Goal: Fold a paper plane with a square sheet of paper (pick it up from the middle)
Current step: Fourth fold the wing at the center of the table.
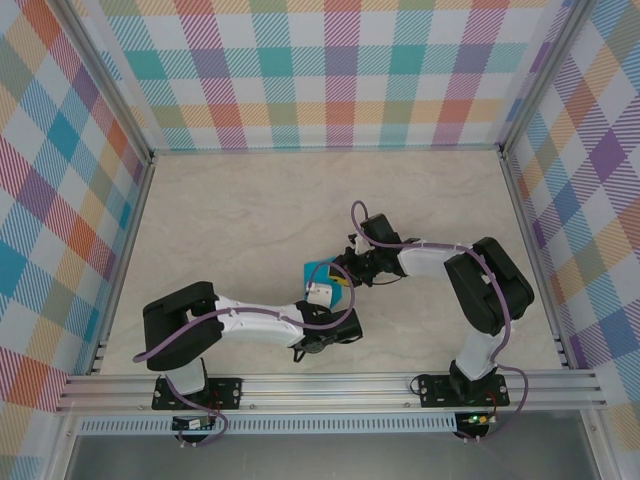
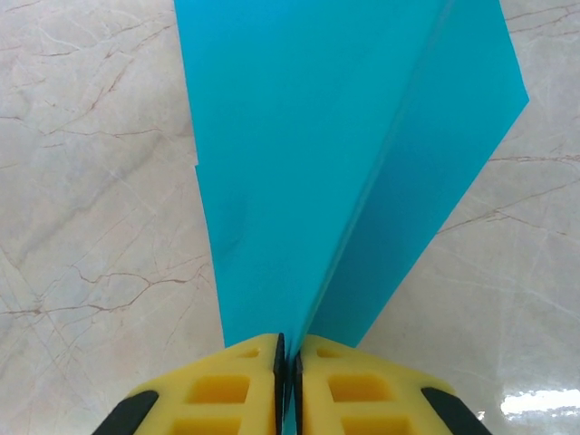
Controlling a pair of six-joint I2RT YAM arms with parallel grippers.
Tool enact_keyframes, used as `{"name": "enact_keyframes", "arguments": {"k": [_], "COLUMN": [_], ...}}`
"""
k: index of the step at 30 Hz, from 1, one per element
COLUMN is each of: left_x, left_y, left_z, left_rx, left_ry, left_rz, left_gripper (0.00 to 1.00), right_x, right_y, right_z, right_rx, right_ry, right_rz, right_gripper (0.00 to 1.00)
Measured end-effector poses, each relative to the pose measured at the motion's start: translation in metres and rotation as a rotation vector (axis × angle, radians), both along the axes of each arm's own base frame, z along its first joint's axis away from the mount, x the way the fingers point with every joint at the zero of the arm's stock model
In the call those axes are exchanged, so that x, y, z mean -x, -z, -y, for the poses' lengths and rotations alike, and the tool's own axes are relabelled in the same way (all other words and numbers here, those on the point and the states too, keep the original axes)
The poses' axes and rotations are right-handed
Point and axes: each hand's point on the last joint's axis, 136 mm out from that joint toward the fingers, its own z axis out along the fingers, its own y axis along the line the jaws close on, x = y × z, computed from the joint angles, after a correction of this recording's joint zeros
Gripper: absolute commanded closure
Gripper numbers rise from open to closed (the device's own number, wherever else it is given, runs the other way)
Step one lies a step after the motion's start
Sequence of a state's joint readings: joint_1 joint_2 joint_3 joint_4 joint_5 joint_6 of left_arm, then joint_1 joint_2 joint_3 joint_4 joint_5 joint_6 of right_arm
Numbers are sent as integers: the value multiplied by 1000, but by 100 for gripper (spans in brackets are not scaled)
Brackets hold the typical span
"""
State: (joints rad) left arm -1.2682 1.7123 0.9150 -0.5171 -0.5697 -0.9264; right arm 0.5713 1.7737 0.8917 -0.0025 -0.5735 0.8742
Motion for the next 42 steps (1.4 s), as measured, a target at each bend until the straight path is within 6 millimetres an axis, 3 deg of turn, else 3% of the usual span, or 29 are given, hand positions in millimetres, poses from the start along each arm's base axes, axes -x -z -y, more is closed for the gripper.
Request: {"name": "enact_keyframes", "arguments": {"k": [4, 9, 14, 23, 27, 37, 42], "left_x": [0, 0, -7, -12, -10, -16, -17], "left_y": [-2, -11, -17, -12, -12, -8, -7], "left_z": [0, 3, 2, -10, -7, 5, 3], "left_rx": [33, 149, 321, 555, 617, 707, 730], "left_ry": [27, 73, 88, 87, 102, 117, 111], "left_rz": [2, -11, -39, -121, -149, -210, -231], "left_gripper": [90, 90, 90, 88, 88, 88, 88], "right_x": [-1, -8, -8, 16, 23, 40, 44], "right_y": [0, -34, -57, -35, -34, -30, -26], "right_z": [8, 25, 44, 60, 52, 20, 8], "right_rx": [35, 41, 65, 105, 92, 51, 45], "right_ry": [14, 59, 111, 123, 104, 8, -25], "right_rz": [8, 101, 183, 139, 134, 143, 139], "right_gripper": [67, 54, 51, 52, 54, 71, 73]}}
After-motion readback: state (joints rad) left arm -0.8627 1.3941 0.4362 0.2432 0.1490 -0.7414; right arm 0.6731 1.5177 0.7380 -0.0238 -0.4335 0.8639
